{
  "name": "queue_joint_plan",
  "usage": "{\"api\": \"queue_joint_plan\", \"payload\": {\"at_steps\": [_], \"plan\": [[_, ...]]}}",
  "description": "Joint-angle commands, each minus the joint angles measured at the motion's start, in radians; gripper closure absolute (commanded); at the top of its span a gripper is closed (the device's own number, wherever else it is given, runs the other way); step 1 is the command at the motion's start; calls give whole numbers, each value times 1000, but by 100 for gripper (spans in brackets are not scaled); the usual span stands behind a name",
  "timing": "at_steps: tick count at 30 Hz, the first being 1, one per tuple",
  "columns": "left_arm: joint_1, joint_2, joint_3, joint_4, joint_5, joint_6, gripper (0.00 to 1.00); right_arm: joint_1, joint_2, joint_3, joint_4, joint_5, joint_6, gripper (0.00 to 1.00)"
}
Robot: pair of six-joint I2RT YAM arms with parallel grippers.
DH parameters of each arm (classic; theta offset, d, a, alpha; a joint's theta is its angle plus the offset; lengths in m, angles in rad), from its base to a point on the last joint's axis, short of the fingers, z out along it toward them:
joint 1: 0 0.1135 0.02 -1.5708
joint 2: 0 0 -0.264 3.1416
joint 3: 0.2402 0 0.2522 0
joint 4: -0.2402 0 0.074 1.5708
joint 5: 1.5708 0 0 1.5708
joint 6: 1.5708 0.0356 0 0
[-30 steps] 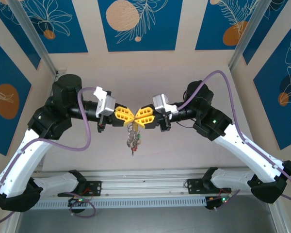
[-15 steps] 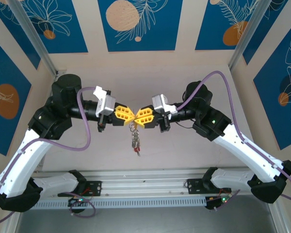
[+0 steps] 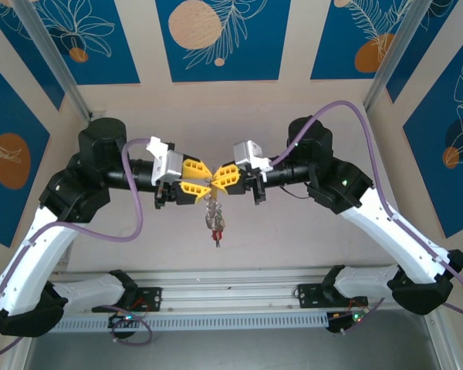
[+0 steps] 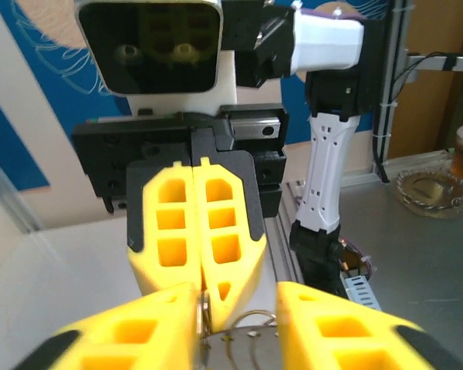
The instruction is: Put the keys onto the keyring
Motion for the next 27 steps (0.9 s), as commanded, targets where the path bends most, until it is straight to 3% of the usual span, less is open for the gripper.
{"api": "queue_joint_plan", "payload": {"at_steps": [1, 13, 27], "plan": [[1, 10, 52, -102, -76, 58, 63, -1, 33, 115, -227, 103, -101, 100], [-3, 41, 86, -147, -164, 79, 64, 56, 122, 275, -450, 267, -214, 100], [-19, 89, 102, -204, -203, 113, 67, 83, 149, 341, -488, 260, -220, 100]]}}
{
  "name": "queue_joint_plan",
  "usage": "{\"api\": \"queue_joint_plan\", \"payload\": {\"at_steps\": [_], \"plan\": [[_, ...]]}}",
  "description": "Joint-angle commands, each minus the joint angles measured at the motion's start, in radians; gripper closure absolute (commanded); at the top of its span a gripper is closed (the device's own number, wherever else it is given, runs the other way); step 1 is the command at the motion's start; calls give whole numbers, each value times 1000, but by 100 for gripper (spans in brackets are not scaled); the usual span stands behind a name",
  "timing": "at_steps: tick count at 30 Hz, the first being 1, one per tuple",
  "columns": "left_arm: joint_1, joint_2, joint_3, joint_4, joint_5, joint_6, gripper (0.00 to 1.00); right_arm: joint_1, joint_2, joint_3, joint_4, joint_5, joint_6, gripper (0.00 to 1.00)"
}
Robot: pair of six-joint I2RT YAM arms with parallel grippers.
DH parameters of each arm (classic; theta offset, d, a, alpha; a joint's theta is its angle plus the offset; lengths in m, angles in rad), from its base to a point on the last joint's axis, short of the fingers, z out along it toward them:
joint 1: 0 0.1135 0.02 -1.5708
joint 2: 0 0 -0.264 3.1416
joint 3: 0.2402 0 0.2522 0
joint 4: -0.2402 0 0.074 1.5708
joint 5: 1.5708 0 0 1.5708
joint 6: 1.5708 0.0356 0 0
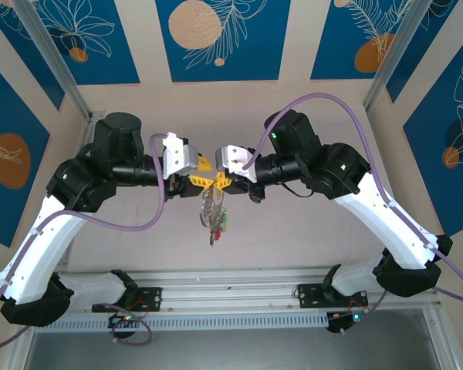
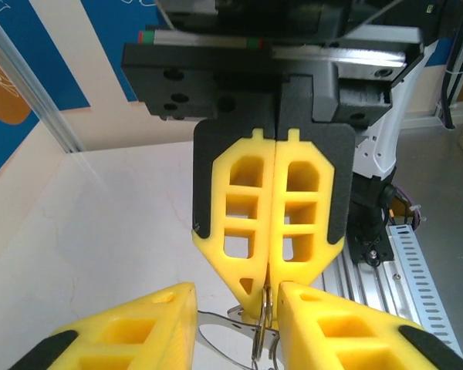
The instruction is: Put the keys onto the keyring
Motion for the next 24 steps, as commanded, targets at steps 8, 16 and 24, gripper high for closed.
{"api": "queue_joint_plan", "payload": {"at_steps": [8, 16, 24], "plan": [[-14, 11, 15, -35, -3, 28, 75, 10, 2, 39, 12, -15, -13, 100], [-16, 14, 9, -47, -6, 33, 89, 9, 0, 37, 21, -23, -12, 100], [-21, 15, 9, -51, -5, 39, 100, 7, -15, 25, 49, -28, -2, 100]]}}
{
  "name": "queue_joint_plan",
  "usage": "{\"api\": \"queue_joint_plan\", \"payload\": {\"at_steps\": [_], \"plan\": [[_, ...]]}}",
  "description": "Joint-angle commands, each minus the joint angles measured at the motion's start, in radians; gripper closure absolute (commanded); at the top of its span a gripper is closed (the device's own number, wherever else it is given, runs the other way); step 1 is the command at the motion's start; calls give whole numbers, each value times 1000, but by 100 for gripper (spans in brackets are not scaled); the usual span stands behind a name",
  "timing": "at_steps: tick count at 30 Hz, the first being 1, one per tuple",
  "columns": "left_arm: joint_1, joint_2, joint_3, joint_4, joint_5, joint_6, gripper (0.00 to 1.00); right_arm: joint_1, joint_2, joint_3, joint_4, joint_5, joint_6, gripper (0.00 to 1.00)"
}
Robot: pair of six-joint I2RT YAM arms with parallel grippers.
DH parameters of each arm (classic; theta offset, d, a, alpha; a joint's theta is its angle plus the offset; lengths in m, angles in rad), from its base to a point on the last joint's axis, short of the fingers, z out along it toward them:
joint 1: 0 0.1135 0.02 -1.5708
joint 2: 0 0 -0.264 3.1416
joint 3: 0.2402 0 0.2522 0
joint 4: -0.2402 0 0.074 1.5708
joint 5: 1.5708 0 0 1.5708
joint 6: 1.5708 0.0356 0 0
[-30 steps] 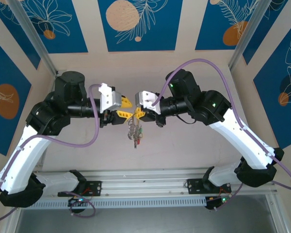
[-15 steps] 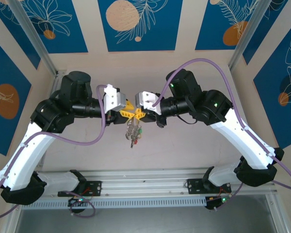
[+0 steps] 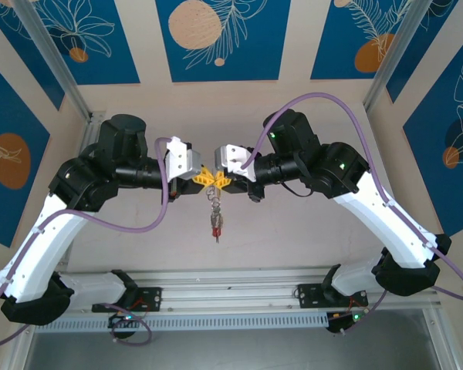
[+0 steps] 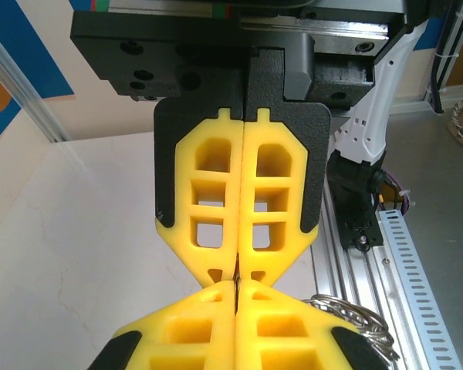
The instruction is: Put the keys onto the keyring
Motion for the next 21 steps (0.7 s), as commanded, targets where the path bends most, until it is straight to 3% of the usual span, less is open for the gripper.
{"api": "queue_joint_plan", "payload": {"at_steps": [1, 5, 10, 13, 21], "plan": [[-6, 9, 10, -10, 2, 13, 100, 5, -23, 19, 60, -47, 0, 100], [-6, 3, 2, 1, 5, 10, 100, 4, -34, -1, 80, -44, -5, 100], [-7, -30, -28, 73, 44, -17, 100, 5, -73, -72, 127, -37, 3, 70], [-6, -42, -42, 104, 68, -32, 100, -3, -106, -123, 159, -51, 25, 63], [-7, -52, -39, 143, 120, -53, 100, -64, -159, -197, 205, -155, 109, 70]]}}
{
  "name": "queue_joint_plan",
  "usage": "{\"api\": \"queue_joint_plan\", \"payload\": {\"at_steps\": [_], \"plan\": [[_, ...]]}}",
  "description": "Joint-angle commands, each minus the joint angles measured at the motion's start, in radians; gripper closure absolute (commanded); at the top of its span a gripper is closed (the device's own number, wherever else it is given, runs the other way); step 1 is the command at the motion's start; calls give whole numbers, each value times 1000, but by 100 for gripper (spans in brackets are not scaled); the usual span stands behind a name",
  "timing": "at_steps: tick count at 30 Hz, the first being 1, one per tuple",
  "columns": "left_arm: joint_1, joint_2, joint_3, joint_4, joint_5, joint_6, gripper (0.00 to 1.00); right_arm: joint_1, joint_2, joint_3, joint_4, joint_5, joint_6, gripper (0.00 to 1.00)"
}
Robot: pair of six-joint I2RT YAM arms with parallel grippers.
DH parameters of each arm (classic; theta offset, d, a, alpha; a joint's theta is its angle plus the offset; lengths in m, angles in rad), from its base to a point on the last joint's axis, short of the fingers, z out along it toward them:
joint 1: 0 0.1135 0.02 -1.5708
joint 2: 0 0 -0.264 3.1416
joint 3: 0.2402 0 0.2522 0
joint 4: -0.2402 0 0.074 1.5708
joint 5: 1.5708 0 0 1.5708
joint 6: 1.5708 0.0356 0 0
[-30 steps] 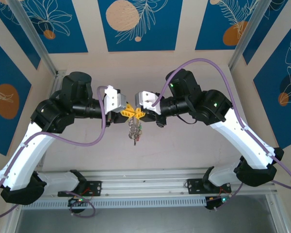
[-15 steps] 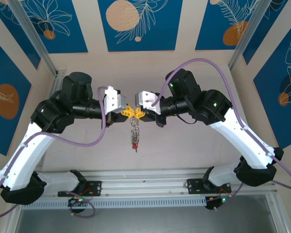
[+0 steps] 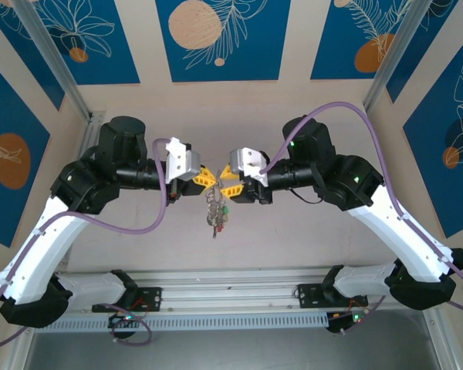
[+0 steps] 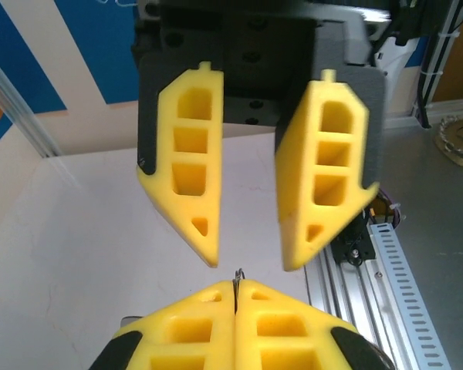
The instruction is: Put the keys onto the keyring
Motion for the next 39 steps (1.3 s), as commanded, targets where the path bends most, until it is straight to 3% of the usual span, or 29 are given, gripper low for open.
{"api": "queue_joint_plan", "payload": {"at_steps": [1, 8, 19, 29, 39], "plan": [[-5, -28, 9, 71, 75, -20, 100, -28, -22, -30, 43, -84, 62, 71], [-5, -30, 8, 87, 96, -27, 100, -70, -18, -44, 78, -181, 111, 71], [-5, -29, 9, 93, 99, -29, 100, -81, -12, -63, 87, -239, 126, 80], [-5, -33, 6, 101, 100, -31, 100, -88, 4, -58, 77, -246, 129, 99], [-6, -50, -10, 131, 105, -37, 100, -115, 27, -81, 95, -293, 149, 100]]}}
